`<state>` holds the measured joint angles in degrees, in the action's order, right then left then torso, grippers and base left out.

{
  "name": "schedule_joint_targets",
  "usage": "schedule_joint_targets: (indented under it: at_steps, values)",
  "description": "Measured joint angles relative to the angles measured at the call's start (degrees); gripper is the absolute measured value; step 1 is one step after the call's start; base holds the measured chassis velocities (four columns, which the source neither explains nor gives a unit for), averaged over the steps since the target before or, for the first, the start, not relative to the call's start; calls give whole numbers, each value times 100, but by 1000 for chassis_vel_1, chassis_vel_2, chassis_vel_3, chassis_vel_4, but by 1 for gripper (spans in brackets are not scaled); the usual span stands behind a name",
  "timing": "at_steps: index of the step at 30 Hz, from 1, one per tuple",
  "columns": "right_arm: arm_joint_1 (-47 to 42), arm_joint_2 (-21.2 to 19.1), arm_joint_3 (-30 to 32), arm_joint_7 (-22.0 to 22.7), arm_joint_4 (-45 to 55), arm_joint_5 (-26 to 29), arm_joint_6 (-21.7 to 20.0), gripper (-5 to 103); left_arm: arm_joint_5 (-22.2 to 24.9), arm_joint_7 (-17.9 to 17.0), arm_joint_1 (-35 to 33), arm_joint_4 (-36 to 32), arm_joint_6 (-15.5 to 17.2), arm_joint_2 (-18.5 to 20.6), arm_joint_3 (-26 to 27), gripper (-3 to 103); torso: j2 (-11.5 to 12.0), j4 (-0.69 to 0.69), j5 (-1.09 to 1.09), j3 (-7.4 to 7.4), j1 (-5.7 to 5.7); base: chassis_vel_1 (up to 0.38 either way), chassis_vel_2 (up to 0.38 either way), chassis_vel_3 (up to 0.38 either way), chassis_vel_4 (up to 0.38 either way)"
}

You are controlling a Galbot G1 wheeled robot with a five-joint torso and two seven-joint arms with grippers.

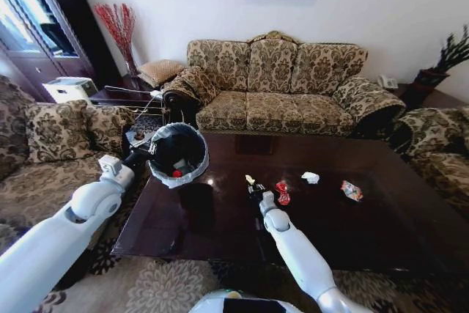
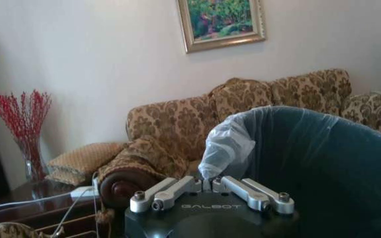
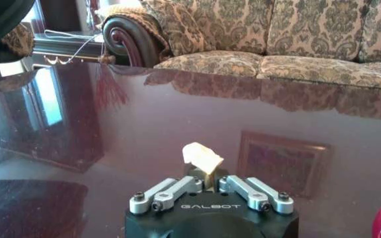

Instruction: Move to the front of the table and place the trash on the table into the trash bin.

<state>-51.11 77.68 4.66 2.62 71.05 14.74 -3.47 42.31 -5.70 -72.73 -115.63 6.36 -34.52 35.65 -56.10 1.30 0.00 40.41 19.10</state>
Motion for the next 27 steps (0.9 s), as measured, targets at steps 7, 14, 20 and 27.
schedule_joint_targets:
  at_steps: [7,14,20,27]
  values:
    - [-133,-92,52,23,267,89,-3,-2,0,0,13,8,-9,4,0,3,0,0,0,0,0,0,0,0,0]
    - [-503,-480,157,42,1648,369,45,-2,23,7,16,15,-12,99,0,3,0,0,0,0,0,0,0,0,0]
    - [-637,-889,172,-626,3145,1134,346,0,78,9,75,6,-12,258,-95,3,0,-1,1,0,0,0,0,0,0]
    - [-646,-1446,239,-1083,5139,2688,-78,0,64,29,-158,-212,14,342,-150,3,0,0,-1,0,0,0,0,0,0]
